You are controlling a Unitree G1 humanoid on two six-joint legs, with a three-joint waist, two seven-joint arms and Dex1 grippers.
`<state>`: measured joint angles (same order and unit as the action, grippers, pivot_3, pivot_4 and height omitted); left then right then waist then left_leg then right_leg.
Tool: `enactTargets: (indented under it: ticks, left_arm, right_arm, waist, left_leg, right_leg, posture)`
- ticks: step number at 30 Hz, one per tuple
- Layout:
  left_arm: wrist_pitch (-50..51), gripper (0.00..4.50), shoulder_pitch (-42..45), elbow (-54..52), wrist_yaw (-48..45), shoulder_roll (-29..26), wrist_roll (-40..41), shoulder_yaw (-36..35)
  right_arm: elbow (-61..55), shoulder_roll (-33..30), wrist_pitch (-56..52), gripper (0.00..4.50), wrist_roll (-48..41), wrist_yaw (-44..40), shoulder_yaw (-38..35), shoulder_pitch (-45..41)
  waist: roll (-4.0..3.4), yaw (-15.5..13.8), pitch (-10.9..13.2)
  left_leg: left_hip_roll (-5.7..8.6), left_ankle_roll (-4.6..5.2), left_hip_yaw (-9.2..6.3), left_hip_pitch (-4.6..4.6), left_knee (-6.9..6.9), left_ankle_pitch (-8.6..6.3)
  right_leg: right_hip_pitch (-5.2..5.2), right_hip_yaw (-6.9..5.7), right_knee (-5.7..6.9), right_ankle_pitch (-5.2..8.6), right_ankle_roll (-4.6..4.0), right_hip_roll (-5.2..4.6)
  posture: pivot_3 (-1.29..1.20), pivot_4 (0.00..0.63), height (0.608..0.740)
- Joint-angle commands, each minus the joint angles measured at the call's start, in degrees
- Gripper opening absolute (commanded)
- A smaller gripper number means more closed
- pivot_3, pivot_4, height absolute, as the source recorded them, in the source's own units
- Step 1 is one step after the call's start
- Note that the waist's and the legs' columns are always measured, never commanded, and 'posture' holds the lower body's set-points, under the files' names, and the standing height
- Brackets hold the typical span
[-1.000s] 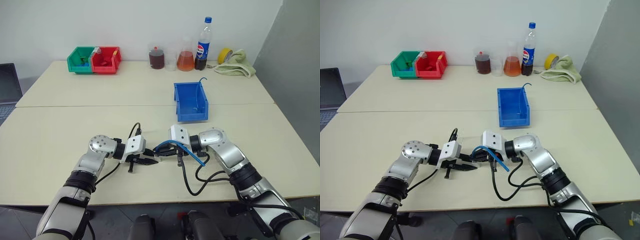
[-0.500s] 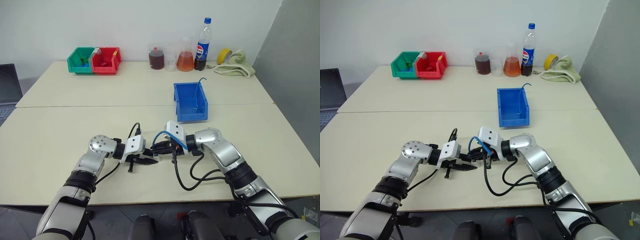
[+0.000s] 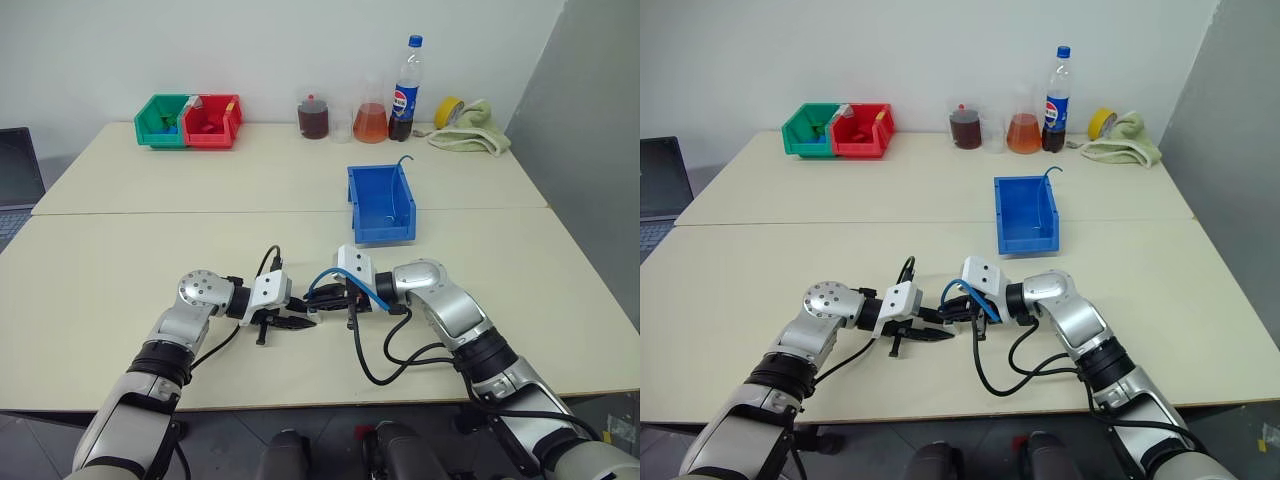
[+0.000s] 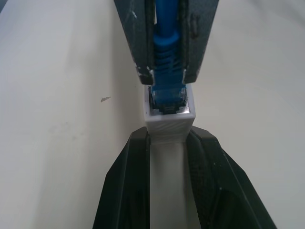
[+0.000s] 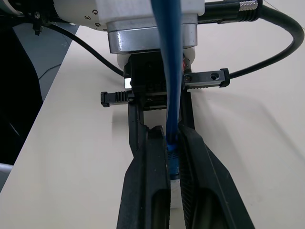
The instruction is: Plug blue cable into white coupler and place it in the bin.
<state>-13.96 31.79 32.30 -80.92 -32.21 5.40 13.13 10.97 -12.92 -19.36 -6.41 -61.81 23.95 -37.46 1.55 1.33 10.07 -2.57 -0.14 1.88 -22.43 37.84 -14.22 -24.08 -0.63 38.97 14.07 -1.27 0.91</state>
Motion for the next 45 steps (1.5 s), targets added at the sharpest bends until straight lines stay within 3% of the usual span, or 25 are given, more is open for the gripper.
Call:
enactTargets:
  ticks: [1, 6, 8, 15, 23, 29, 33, 39, 45]
  left_arm:
    - [0.1, 0.77, 0.6, 0.5, 0.5, -0.4, -1.2, 0.4]
    - [0.3, 0.77, 0.6, 0.5, 0.4, -0.3, -1.0, 0.3]
    - [1.2, 1.47, 0.3, -0.1, 0.0, -0.4, -0.6, 0.3]
    - [4.8, 2.82, -1.3, -5.7, -0.4, -1.9, 1.7, -1.1]
    - [15.0, 4.49, -10.6, -21.4, 3.1, -7.0, 7.3, -6.4]
    - [23.6, 4.49, -19.9, -33.1, 12.0, -7.8, 11.1, -13.0]
    - [30.4, 4.49, -25.2, -42.8, 18.2, -6.9, 14.8, -16.4]
    - [39.4, 4.49, -26.9, -54.8, 26.8, -3.7, 20.2, -17.9]
    - [44.1, 4.49, -25.6, -60.4, 33.5, -0.7, 22.4, -17.0]
  right_arm:
    - [3.4, -0.7, -1.5, 0.02, 2.2, 0.7, 1.8, 0.9]
    - [4.1, -0.6, -1.2, 0.02, 2.2, 0.9, 1.3, 0.3]
    - [4.6, -0.5, -0.9, 0.02, 2.4, 1.2, 1.2, 0.1]
    - [5.3, -0.2, -0.8, 0.02, 2.0, 1.9, 0.9, -0.3]
    - [4.8, -0.2, -1.5, 0.02, 1.2, 2.0, -0.3, -0.8]
    - [-0.4, -0.9, -7.0, 0.02, -1.8, 2.5, -2.7, -0.4]
    - [-8.3, -2.7, -16.8, 0.02, -6.3, 3.8, -6.9, -0.7]
    - [-17.0, -4.4, -36.5, 0.02, -15.8, 8.7, -16.3, -4.3]
    - [-12.5, -5.7, -47.9, 0.02, -19.3, 14.8, -23.7, -12.9]
  waist:
    - [0.00, 0.0, 0.0]
    - [0.00, 0.0, 0.0]
    - [0.00, 0.0, 0.0]
    - [0.00, 0.2, 0.0]
    - [-0.02, 0.5, 0.0]
    - [-0.01, 0.4, 0.0]
    - [0.02, 0.1, 0.1]
    - [0.09, 0.1, 0.2]
    - [0.10, 0.5, 0.2]
  left_leg:
    - [0.00, 0.00, 0.00, 0.00, 0.00, 0.00]
    - [-0.01, 0.00, 0.00, 0.01, 0.00, 0.00]
    - [-0.01, 0.00, 0.00, 0.01, 0.00, 0.00]
    - [-0.01, 0.00, 0.01, -0.04, -0.09, -0.01]
    - [-0.07, 0.00, 0.04, -0.05, -0.26, -0.01]
    - [-0.03, -0.01, 0.08, 0.01, -0.57, -0.01]
    - [-0.02, -0.02, 0.06, -0.05, -0.81, 0.00]
    - [0.02, -0.04, 0.06, -0.50, -0.84, -0.01]
    - [-0.01, -0.04, 0.07, -0.44, -0.87, -0.01]
  right_leg:
    - [0.00, 0.00, 0.00, 0.00, 0.00, 0.00]
    - [0.00, 0.00, 0.00, 0.00, 0.00, 0.00]
    - [0.00, 0.00, 0.00, 0.00, 0.00, 0.00]
    - [-0.03, 0.00, -0.06, 0.03, -0.05, 0.00]
    - [-0.12, 0.02, -0.09, 0.07, -0.11, 0.00]
    - [-0.16, 0.05, -0.21, 0.13, -0.20, -0.07]
    - [-0.21, 0.01, -0.38, 0.16, -0.25, -0.07]
    - [-0.57, 0.01, -0.48, 0.16, -0.25, -0.13]
    - [-0.61, 0.03, -0.39, 0.16, -0.25, -0.07]
  posture:
    - [0.00, 0.150, 0.740]
    - [0.00, 0.150, 0.740]
    - [0.00, 0.150, 0.740]
    - [0.00, 0.150, 0.740]
    - [0.00, 0.150, 0.740]
    - [0.00, 0.150, 0.740]
    - [0.00, 0.150, 0.740]
    - [0.00, 0.150, 0.740]
    - [0.00, 0.150, 0.740]
